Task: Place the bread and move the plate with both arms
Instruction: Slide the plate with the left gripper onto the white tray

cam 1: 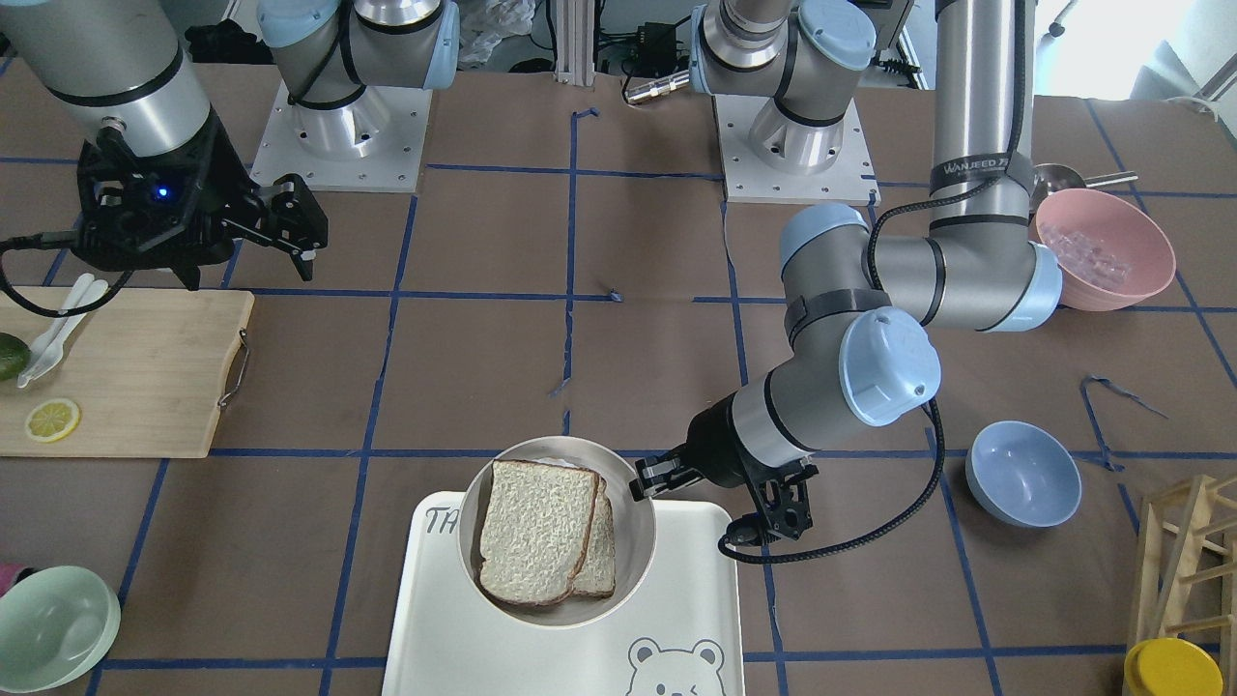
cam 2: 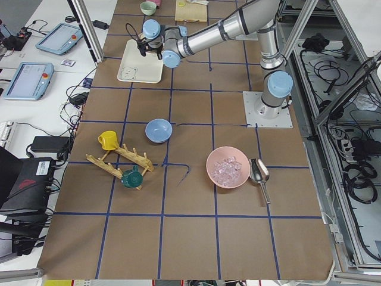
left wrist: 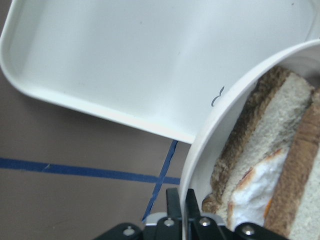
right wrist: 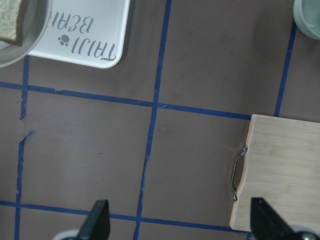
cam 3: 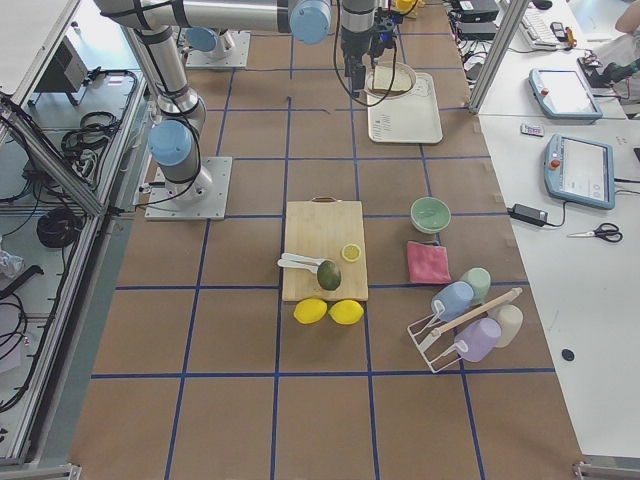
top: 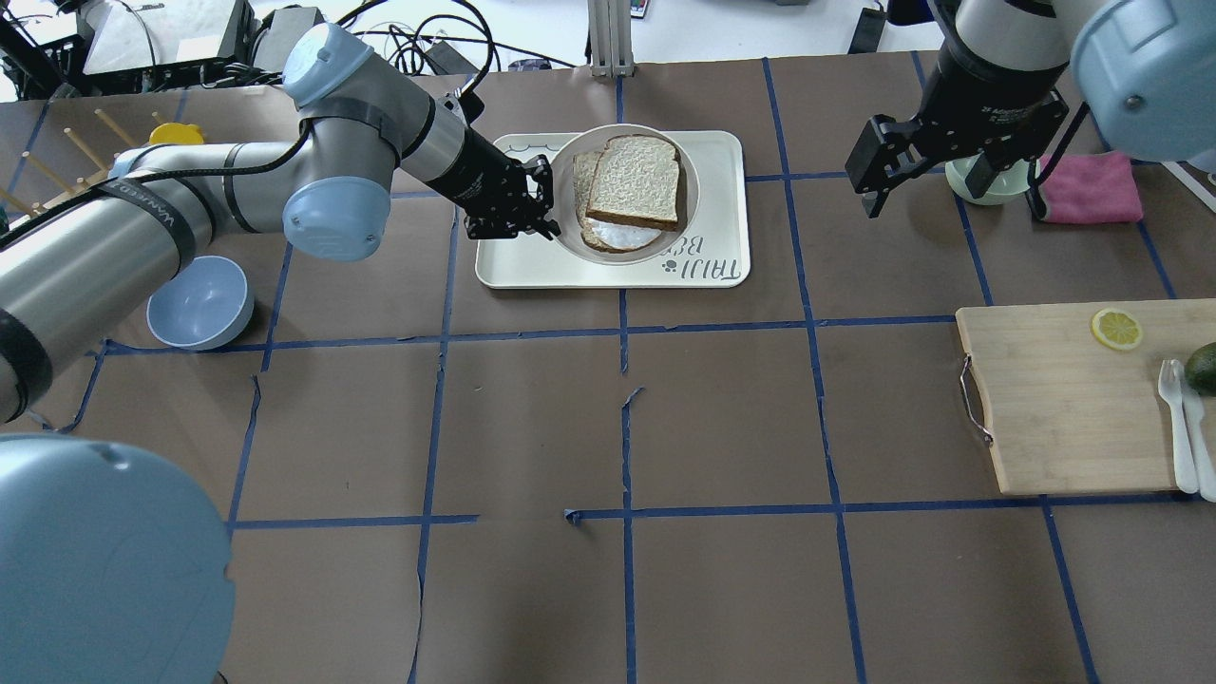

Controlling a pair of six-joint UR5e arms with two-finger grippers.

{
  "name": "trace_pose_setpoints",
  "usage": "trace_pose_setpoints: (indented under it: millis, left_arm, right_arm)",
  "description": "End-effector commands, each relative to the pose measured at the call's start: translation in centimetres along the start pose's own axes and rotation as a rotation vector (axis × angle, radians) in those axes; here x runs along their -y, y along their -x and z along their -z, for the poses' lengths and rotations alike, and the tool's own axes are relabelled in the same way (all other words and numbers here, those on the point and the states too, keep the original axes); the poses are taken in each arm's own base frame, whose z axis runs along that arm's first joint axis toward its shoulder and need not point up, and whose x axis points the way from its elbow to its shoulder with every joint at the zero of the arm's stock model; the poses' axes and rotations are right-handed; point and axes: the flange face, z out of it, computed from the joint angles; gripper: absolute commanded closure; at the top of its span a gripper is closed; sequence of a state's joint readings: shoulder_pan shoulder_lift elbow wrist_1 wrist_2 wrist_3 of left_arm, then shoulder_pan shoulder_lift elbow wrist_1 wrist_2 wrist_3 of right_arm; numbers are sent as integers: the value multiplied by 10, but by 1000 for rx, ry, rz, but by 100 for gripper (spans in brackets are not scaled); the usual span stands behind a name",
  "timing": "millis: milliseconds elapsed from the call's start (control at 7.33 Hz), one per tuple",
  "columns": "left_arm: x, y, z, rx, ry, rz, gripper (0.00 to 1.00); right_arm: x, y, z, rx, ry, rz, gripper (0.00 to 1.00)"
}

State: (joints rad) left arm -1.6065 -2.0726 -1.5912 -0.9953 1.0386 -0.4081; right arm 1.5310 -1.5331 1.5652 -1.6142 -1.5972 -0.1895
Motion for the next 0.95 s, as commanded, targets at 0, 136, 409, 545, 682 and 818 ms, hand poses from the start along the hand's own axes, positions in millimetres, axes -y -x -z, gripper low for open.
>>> trace_pose_setpoints:
  millis: [0,136,409,545,682,818]
  left_arm:
    - [34,4,-28,3,-5,2,100]
    - [41,8,-38,11,3,12,100]
    - [51,26,-62,73,-6,26,100]
    - [54,28,-68,74,-4,33,100]
    - [54,28,-68,71,-7,39,100]
    - [56,25,-65,66,-15,68,100]
  right_arm:
    - [0,0,-2,-2,-2,2,0]
    - [1,-1,-2,-1,-1,2,0]
    - [0,0,-2,-3,-2,7,0]
    - [1,0,-2,-1,-1,7,0]
    - [0,0,-2,-3,0,7,0]
    - [1,0,-1,-2,-4,5,0]
